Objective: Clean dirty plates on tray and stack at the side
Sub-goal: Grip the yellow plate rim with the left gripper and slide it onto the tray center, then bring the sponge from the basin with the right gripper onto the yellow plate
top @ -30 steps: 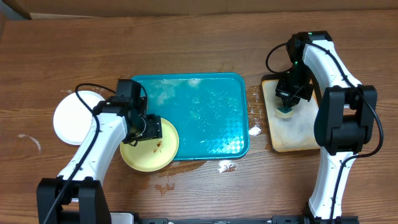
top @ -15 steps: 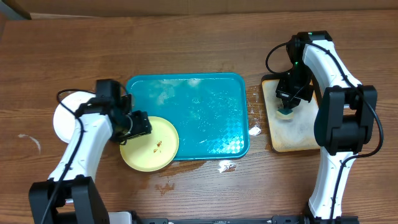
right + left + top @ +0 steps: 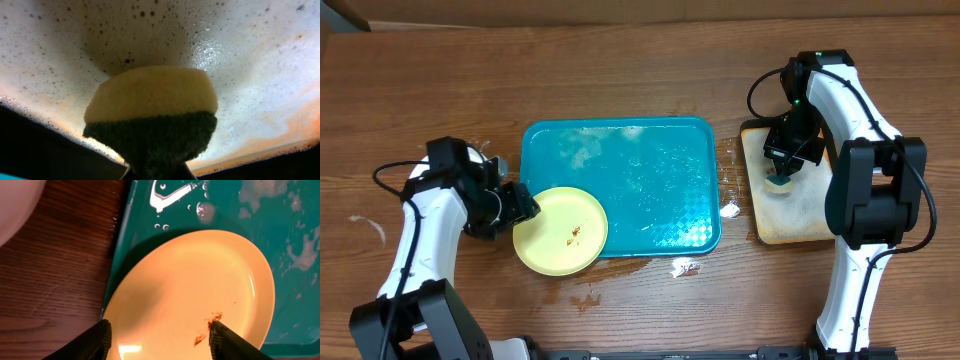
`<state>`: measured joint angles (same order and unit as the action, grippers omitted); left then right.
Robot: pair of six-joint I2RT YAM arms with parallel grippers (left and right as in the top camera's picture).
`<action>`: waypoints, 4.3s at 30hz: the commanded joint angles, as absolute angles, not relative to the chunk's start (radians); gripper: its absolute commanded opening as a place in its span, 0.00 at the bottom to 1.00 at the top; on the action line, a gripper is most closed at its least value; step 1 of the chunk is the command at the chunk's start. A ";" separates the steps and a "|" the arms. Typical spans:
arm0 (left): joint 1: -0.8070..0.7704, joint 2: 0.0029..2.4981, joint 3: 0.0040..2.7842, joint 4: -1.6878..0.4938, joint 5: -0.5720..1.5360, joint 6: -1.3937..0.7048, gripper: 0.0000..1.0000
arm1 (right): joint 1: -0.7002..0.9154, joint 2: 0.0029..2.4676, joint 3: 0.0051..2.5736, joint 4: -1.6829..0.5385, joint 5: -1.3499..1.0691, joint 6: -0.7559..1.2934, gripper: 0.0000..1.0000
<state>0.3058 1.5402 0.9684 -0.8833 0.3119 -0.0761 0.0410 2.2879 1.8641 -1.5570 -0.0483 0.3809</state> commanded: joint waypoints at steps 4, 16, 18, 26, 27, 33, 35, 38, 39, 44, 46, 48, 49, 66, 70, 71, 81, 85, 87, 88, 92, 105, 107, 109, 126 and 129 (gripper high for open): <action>0.353 1.542 0.942 -0.834 0.274 -0.022 0.62 | 0.044 2.263 1.864 -1.565 -0.051 0.389 0.04; 0.353 1.542 0.805 -0.701 0.307 0.005 0.60 | 0.043 2.263 1.864 -1.560 -0.051 0.388 0.04; 0.353 1.542 0.805 -0.701 0.308 0.005 0.52 | 0.043 2.263 1.864 -1.561 -0.051 0.388 0.04; 0.352 1.542 0.805 -0.687 0.336 0.004 0.14 | 0.044 2.263 1.864 -1.561 -0.051 0.389 0.04; 0.352 1.542 0.805 -0.686 0.342 0.004 0.11 | 0.044 2.263 1.864 -1.561 -0.051 0.389 0.04; 0.327 1.542 0.805 -0.676 0.344 -0.004 0.04 | 0.044 2.263 1.864 -1.561 -0.051 0.389 0.04; 0.311 1.542 0.805 -0.675 0.342 -0.005 0.04 | 0.044 2.263 1.864 -1.560 -0.051 0.389 0.04; 0.282 1.542 0.805 -0.663 0.340 -0.023 0.04 | 0.044 2.263 1.864 -1.560 -0.051 0.388 0.04; 0.271 1.542 0.805 -0.656 0.340 -0.029 0.04 | 0.044 2.263 1.864 -1.560 -0.051 0.388 0.04; 0.194 1.542 0.815 -0.616 0.326 -0.093 0.04 | 0.044 2.263 1.864 -1.555 -0.052 0.389 0.04; 0.159 1.542 0.817 -0.594 0.326 -0.109 0.04 | 0.044 2.263 1.864 -1.554 -0.052 0.389 0.04; 0.125 1.542 0.817 -0.572 0.324 -0.120 0.04 | 0.044 2.263 1.864 -1.554 -0.052 0.388 0.04; 0.114 1.542 0.817 -0.563 0.317 -0.126 0.04 | 0.044 2.263 1.864 -1.554 -0.055 0.388 0.04; 0.044 1.543 0.816 -0.526 0.314 -0.138 0.64 | 0.044 2.263 1.864 -1.539 -0.055 0.384 0.04; 0.021 1.557 0.816 -0.519 0.310 -0.138 0.51 | 0.044 2.263 1.864 -1.539 -0.055 0.384 0.04; 0.016 1.564 0.816 -0.517 0.305 -0.138 0.49 | 0.044 2.263 1.864 -1.539 -0.055 0.385 0.04; 0.012 1.666 0.816 -0.507 0.304 -0.139 0.46 | 0.044 2.263 1.864 -1.552 -0.056 0.384 0.04; 0.012 1.703 0.816 -0.488 0.304 -0.143 0.21 | 0.044 2.263 1.864 -1.553 -0.056 0.385 0.04; 0.012 1.713 0.816 -0.480 0.304 -0.165 0.04 | 0.044 2.263 1.864 -1.552 -0.055 0.385 0.04; 0.012 1.714 0.816 -0.477 0.307 -0.165 0.04 | 0.044 2.263 1.864 -1.551 -0.055 0.384 0.04; 0.012 1.714 0.816 -0.476 0.319 -0.163 0.04 | 0.044 2.263 1.864 -1.549 -0.055 0.384 0.04; 0.012 1.714 0.816 -0.474 0.393 -0.108 0.09 | 0.044 2.263 1.864 -1.443 -0.239 0.157 0.04; 0.012 1.714 0.816 -0.474 0.393 -0.112 0.04 | 0.044 2.263 1.863 -1.443 -0.237 0.147 0.04; 0.012 1.714 0.816 -0.474 0.393 -0.113 0.04 | 0.044 2.265 1.863 -1.448 -0.237 0.147 0.04; 0.012 1.714 0.816 -0.477 0.406 -0.136 0.04 | 0.065 2.267 1.715 -1.255 -0.158 0.096 0.04; 0.012 1.714 0.816 -0.477 0.413 -0.139 0.04 | 0.085 2.261 1.731 -1.261 -0.157 0.092 0.04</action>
<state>0.0193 1.6890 0.8265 -0.4717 0.4030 -0.1253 0.0605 2.2692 1.7275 -1.2789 -0.1963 0.1081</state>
